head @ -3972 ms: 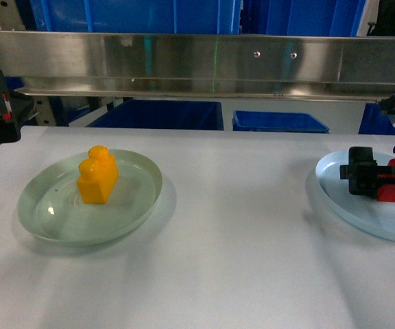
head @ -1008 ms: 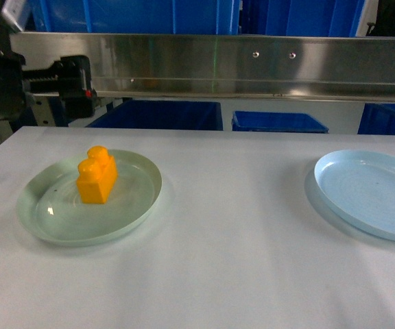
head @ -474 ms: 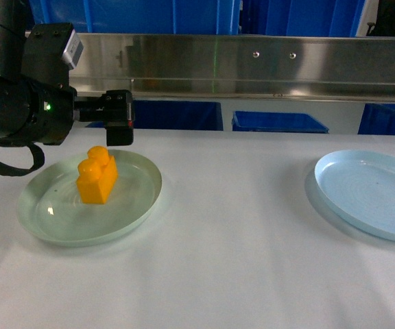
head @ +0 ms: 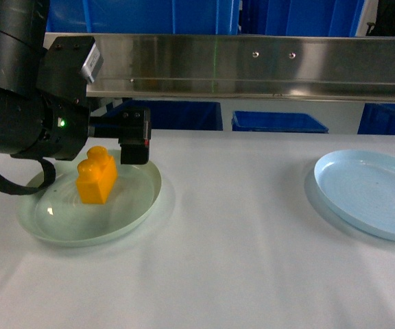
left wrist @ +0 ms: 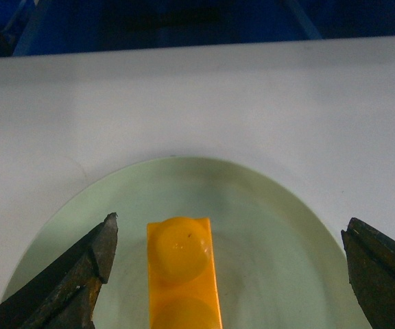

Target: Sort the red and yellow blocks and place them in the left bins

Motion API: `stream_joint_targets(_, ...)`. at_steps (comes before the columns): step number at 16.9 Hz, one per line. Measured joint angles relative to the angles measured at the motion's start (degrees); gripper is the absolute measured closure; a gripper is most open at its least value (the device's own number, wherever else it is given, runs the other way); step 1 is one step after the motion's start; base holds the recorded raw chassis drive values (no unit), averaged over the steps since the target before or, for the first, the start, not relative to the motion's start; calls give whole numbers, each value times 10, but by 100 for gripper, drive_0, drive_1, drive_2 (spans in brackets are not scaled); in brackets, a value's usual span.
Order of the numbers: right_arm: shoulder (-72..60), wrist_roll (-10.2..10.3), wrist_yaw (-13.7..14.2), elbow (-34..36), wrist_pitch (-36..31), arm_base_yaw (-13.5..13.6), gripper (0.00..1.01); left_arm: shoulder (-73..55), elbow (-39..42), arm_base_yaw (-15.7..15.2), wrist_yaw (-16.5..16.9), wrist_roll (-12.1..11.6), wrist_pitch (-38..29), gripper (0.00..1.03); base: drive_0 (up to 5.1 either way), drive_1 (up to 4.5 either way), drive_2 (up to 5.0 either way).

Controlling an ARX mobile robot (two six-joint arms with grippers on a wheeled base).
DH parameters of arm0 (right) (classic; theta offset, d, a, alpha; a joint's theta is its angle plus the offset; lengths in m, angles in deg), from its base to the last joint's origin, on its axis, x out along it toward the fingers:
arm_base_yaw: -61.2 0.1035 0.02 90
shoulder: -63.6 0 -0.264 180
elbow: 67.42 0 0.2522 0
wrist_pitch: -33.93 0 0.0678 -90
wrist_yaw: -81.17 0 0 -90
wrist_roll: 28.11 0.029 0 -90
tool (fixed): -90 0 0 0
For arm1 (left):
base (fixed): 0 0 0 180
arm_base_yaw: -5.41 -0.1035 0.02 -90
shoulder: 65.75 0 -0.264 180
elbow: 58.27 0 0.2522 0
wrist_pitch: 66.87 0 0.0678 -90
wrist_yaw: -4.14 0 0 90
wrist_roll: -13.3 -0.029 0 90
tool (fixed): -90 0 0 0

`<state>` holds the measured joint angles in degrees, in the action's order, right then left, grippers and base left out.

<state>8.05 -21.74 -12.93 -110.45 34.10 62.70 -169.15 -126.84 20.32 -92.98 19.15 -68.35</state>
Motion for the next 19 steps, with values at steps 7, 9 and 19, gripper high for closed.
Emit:
stream_joint_targets(7, 0, 0, 0, 0, 0, 0, 73, -53, -1, -42, 23, 2, 15, 13, 0, 0, 0)
stream_joint_targets(9, 0, 0, 0, 0, 0, 0, 73, -53, -1, -41, 22, 1, 15, 35, 0, 0, 0)
stream_joint_targets(19, 0, 0, 0, 0, 0, 0, 73, -31, 25, -48, 25, -17, -37, 74, 0, 0, 0)
